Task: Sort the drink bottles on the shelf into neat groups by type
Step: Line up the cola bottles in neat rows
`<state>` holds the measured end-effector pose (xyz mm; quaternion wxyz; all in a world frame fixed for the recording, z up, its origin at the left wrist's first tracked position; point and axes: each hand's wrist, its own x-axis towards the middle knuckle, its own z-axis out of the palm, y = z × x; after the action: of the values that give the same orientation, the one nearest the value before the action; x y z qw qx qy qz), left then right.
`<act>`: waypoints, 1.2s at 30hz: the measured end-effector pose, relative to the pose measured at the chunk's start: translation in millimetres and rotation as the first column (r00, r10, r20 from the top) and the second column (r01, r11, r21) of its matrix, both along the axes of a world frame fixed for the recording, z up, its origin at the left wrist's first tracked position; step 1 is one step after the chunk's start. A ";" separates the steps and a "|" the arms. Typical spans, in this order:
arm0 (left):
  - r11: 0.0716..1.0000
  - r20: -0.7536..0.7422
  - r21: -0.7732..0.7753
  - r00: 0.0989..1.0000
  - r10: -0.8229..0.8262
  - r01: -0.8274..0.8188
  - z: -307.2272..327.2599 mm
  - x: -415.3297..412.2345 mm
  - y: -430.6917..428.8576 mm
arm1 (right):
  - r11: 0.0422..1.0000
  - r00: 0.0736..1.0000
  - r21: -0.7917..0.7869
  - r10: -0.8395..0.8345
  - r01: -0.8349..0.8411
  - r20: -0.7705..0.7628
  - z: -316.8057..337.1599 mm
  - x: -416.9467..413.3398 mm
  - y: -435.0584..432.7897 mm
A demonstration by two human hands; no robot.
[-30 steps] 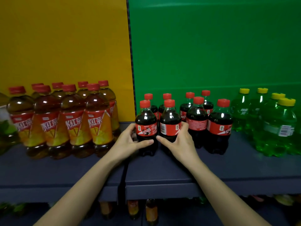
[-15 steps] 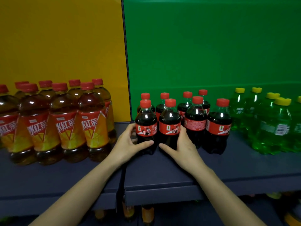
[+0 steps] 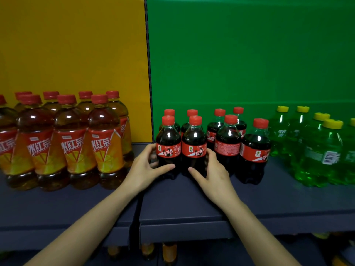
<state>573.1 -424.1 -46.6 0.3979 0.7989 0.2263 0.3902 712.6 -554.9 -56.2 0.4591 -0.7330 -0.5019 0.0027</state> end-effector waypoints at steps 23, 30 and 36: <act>0.888 -0.091 0.414 0.979 -0.181 0.202 5.5 3.6 -72.2 | 0.923 0.946 0.222 -0.323 0.315 -0.001 -2.4 23.1 -53.7; 0.955 -0.230 -0.112 0.927 -0.295 0.276 -3.8 70.3 -96.6 | 0.953 0.947 0.024 -0.304 0.303 0.099 5.2 45.0 -41.0; 0.959 -0.175 -0.242 0.966 -0.192 0.147 -4.6 98.6 -96.6 | 0.988 0.983 -0.019 -0.155 0.153 -0.094 10.0 67.9 -14.4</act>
<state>671.7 -520.7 -51.3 0.4942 0.7993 0.2379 0.2455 780.6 -569.3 -46.1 0.4771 -0.7713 -0.4212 0.0052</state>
